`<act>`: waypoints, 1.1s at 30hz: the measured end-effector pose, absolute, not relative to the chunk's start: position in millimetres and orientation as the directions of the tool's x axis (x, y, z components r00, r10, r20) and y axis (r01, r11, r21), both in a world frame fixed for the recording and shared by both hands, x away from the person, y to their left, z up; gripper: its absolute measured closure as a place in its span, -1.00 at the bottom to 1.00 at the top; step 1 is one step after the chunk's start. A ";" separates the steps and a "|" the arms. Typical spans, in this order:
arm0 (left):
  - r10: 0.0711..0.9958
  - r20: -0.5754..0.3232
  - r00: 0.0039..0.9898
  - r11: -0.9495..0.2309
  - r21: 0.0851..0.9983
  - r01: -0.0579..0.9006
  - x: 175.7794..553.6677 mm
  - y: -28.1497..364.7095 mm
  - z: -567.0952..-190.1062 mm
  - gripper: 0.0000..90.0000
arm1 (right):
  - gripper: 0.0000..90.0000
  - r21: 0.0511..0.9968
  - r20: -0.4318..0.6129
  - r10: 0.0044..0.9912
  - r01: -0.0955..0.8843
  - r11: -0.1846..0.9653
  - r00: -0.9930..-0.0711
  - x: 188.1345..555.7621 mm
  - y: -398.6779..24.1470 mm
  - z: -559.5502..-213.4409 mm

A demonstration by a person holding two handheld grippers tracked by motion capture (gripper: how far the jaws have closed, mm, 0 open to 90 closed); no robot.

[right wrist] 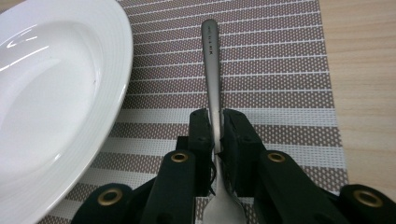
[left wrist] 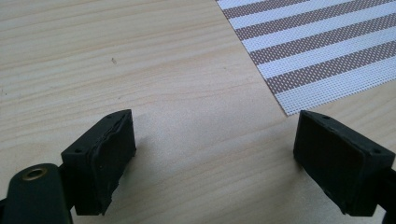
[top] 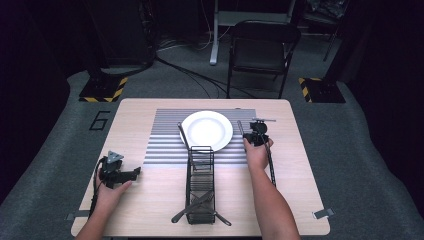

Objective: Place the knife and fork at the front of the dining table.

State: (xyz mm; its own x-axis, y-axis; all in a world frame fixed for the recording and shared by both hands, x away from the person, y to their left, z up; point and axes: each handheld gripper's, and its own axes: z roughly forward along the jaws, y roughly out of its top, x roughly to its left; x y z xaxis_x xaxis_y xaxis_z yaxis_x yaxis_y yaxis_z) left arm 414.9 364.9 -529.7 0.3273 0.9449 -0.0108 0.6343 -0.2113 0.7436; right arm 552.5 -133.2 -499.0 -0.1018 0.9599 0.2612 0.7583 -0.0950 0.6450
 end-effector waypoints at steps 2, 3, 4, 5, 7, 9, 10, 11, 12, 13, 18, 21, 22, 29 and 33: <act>0.944 -0.010 0.329 -0.213 0.743 0.635 414.9 365.0 -529.6 -0.72 | 0.80 0.649 0.244 0.964 0.757 -0.080 -0.107 549.9 -133.9 -496.6; 0.945 -0.010 0.328 -0.213 0.743 0.635 414.9 365.0 -529.6 -0.72 | 0.79 0.648 0.239 0.965 0.758 -0.074 -0.111 548.9 -135.0 -495.6; 0.945 -0.011 0.327 -0.211 0.744 0.634 414.9 364.9 -529.7 -0.72 | 0.78 0.646 0.236 0.965 0.761 -0.070 -0.112 548.1 -136.5 -494.9; 0.945 -0.010 0.328 -0.213 0.743 0.635 414.9 365.0 -529.6 -0.72 | 0.78 0.645 0.230 0.967 0.762 -0.065 -0.113 546.8 -138.2 -493.8; 0.945 -0.012 0.327 -0.211 0.743 0.636 414.9 364.8 -529.6 -0.72 | 0.77 0.647 0.227 0.967 0.760 -0.060 -0.117 543.3 -141.5 -490.7; 0.946 -0.013 0.324 -0.207 0.745 0.634 415.0 364.4 -530.0 -0.72 | 0.78 0.653 0.205 0.969 0.757 -0.034 -0.134 538.9 -143.9 -487.4; 0.946 -0.013 0.324 -0.207 0.745 0.634 415.1 364.4 -529.9 -0.72 | 0.79 0.651 0.197 0.970 0.759 -0.022 -0.140 536.7 -144.5 -485.7; 0.946 -0.011 0.324 -0.207 0.746 0.632 415.2 364.5 -530.0 -0.72 | 0.81 0.649 0.187 0.971 0.760 -0.006 -0.152 535.1 -145.6 -484.1; 0.946 -0.013 0.323 -0.206 0.746 0.633 415.3 364.5 -530.0 -0.72 | 0.84 0.649 0.187 0.968 0.761 0.005 -0.166 533.2 -146.5 -482.0; 0.947 -0.013 0.321 -0.204 0.747 0.633 415.3 364.6 -529.9 -0.71 | 0.88 0.657 0.185 0.966 0.754 0.015 -0.181 530.9 -147.6 -480.0; 0.947 -0.013 0.322 -0.205 0.747 0.633 415.3 364.6 -530.0 -0.71 | 0.95 0.661 0.170 0.964 0.750 0.042 -0.204 518.3 -149.7 -477.4; 0.947 -0.013 0.322 -0.205 0.746 0.633 415.3 364.6 -529.9 -0.71 | 0.97 0.663 0.151 0.965 0.746 0.062 -0.215 511.9 -151.0 -480.5; 0.947 -0.012 0.322 -0.205 0.746 0.633 415.2 364.6 -529.9 -0.71 | 0.98 0.660 0.149 0.965 0.748 0.066 -0.216 510.2 -151.5 -482.0; 0.947 -0.012 0.321 -0.205 0.747 0.633 415.3 364.6 -529.9 -0.71 | 0.98 0.648 0.131 0.968 0.758 0.079 -0.213 500.8 -155.5 -489.8; 0.947 -0.012 0.321 -0.205 0.746 0.633 415.4 364.6 -529.8 -0.70 | 0.98 0.637 0.129 0.969 0.766 0.080 -0.209 497.6 -158.4 -493.4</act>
